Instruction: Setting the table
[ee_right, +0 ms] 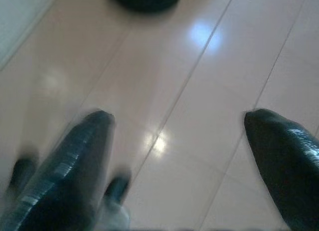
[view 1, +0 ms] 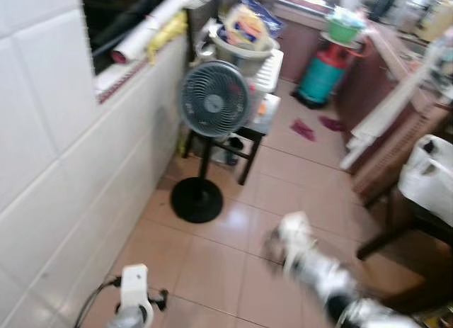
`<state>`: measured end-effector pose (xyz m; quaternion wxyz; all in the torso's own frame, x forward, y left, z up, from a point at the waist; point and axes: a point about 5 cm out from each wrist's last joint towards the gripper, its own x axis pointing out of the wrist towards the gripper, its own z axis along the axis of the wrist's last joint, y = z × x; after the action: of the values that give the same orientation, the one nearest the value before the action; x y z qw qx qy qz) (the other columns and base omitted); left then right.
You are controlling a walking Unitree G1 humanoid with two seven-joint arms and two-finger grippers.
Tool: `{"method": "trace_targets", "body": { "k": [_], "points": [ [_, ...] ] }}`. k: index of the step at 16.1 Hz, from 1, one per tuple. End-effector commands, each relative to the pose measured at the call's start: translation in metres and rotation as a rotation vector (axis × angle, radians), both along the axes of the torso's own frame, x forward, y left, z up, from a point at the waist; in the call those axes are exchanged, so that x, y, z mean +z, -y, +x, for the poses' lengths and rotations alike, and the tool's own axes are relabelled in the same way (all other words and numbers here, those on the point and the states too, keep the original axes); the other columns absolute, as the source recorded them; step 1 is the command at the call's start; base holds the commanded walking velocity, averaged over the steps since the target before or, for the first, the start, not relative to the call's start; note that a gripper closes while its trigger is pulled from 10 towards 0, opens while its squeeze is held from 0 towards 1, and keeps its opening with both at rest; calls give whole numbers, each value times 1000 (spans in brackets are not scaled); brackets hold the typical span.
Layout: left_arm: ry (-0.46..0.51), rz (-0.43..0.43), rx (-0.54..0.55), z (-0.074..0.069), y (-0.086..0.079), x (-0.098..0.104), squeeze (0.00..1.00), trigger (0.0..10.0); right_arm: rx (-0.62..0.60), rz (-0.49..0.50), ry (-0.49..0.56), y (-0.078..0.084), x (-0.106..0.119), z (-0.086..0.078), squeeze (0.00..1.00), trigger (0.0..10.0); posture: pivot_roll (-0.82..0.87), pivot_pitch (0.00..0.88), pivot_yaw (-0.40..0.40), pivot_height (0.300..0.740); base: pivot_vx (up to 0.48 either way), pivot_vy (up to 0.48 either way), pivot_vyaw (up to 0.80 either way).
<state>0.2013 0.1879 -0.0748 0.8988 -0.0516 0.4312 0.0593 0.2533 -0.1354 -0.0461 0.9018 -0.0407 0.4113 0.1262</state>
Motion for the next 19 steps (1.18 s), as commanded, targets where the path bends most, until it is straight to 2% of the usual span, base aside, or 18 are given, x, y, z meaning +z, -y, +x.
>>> {"method": "trace_targets", "body": {
  "k": [1,4,6,8,10,11,12,13,14,16,19],
  "points": [
    [-10,-36,6,-3,6,-2,0,10000,-69,-32,-30,18,-5,-6,0,10000,219,0,-207,740,0,0,0],
    [-41,-23,-120,-6,12,-4,0,10000,-36,-21,-16,16,-4,-6,0,10000,214,0,-160,740,0,0,0],
    [-58,4,-182,-8,7,-5,0,10000,-94,4,-21,22,-7,-10,0,10000,203,0,-98,740,0,0,0],
    [-74,30,-264,-11,0,-5,0,10000,-14,-7,-26,19,-10,-16,0,10000,176,0,-28,740,0,0,0],
    [-115,92,-377,-18,-8,-7,0,10000,55,-3,-21,21,-12,-20,0,10000,142,0,31,740,0,0,0],
    [-125,112,-410,-18,-12,-7,0,10000,61,-41,-1,24,-12,-21,0,10000,117,0,47,740,0,0,0],
    [-127,115,-412,-19,-13,-7,0,10000,46,-75,21,26,-11,-21,0,10000,110,0,46,740,0,0,0],
    [-121,110,-389,-18,-13,-7,0,10000,-12,-45,39,25,-12,-23,0,10000,102,0,36,740,0,0,0],
    [-109,93,-363,-17,-10,-7,0,10000,-45,-66,35,26,-15,-26,0,10000,98,0,12,740,0,0,0],
    [-77,71,-338,-14,-3,-6,0,10000,-117,-12,22,26,-17,-29,0,10000,98,0,-23,740,0,0,0],
    [59,-29,-282,2,11,3,0,10000,-205,19,129,28,-3,-11,0,10000,103,0,-108,740,0,0,-221]
  ]
}}
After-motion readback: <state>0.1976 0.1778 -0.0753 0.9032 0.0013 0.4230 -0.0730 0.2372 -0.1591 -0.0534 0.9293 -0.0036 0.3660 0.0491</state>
